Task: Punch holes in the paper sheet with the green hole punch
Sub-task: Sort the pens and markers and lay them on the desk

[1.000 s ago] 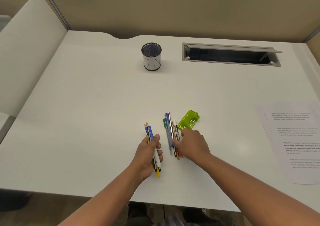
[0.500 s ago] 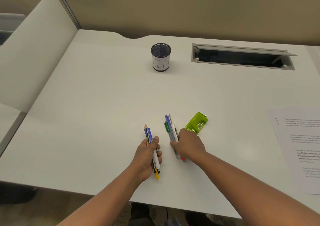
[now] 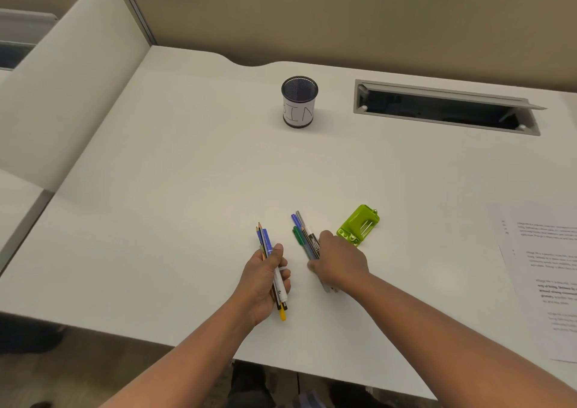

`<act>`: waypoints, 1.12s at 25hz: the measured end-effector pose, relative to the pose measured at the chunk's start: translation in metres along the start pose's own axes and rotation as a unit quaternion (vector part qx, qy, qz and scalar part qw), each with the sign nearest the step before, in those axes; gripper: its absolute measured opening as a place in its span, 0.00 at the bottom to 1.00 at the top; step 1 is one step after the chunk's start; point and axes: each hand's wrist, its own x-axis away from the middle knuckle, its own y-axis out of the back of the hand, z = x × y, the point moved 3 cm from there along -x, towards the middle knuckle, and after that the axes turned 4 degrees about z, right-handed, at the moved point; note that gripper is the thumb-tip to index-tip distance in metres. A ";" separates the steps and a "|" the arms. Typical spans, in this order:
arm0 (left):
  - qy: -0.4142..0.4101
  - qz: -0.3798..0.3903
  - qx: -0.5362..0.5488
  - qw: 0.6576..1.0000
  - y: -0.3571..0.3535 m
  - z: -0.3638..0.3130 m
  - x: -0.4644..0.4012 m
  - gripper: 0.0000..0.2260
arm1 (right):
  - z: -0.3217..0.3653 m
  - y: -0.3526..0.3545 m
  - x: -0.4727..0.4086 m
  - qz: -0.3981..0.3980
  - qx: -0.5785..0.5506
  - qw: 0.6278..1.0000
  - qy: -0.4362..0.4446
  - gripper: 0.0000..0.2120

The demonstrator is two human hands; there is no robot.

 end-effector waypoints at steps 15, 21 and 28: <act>0.005 -0.004 0.026 1.000 0.007 0.000 -0.004 0.06 | 0.009 -0.002 0.004 -0.007 0.052 0.998 0.037 0.08; 0.005 0.007 0.031 0.999 0.008 0.002 -0.006 0.07 | 0.011 -0.002 -0.003 0.042 0.047 0.997 0.039 0.07; -0.002 0.015 0.037 0.999 0.011 0.004 -0.005 0.11 | 0.014 0.005 0.002 0.086 -0.032 0.995 0.032 0.08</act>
